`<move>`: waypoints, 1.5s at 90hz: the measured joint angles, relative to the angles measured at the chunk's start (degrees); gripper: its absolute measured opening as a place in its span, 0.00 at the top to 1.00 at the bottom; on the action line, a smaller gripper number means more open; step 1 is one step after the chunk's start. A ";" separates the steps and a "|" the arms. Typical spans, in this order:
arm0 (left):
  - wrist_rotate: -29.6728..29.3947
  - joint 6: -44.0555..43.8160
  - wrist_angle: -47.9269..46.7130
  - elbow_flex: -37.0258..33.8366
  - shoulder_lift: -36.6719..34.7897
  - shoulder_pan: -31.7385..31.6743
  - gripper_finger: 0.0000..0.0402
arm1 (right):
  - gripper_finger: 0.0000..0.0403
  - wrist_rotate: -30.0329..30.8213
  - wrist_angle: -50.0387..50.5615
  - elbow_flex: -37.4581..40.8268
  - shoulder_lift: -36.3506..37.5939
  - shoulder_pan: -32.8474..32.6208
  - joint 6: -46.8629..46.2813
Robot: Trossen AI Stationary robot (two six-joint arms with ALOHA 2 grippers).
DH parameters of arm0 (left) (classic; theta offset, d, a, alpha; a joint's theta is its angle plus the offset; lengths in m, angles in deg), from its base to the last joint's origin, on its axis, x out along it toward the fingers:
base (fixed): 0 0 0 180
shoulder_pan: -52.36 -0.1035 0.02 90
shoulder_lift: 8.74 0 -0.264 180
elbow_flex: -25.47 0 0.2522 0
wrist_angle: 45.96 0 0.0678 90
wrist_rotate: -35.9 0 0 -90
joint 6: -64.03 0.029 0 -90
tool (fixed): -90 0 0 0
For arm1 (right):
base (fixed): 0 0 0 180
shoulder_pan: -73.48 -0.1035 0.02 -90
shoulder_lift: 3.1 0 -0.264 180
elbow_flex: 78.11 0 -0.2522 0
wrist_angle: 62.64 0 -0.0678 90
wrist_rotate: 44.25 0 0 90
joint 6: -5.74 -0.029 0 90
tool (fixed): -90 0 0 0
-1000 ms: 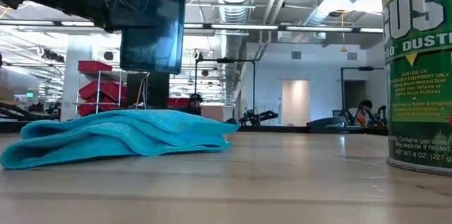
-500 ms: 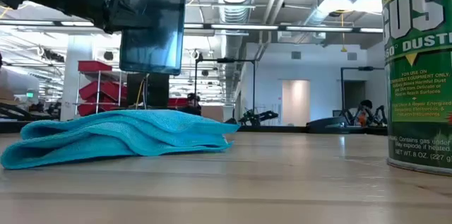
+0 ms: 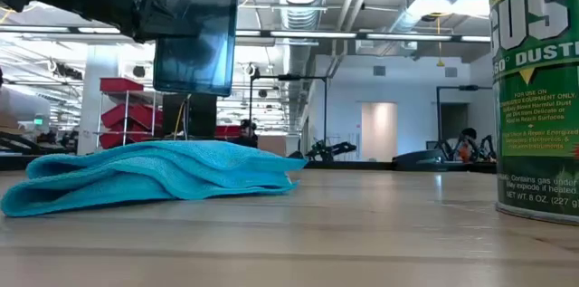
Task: Apply microfiber cloth
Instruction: Spray the back of the blue tablet with the spray bottle
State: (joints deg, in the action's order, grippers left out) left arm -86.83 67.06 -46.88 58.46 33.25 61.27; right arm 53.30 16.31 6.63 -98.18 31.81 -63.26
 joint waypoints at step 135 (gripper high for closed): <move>1.07 -0.24 0.38 0.00 0.00 0.02 1.00 | 1.00 7.44 -24.91 3.99 -4.72 13.89 26.64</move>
State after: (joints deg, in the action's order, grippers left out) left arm -85.76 66.82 -46.51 58.46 33.25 61.29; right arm 60.74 -8.60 10.62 -102.91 45.69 -36.62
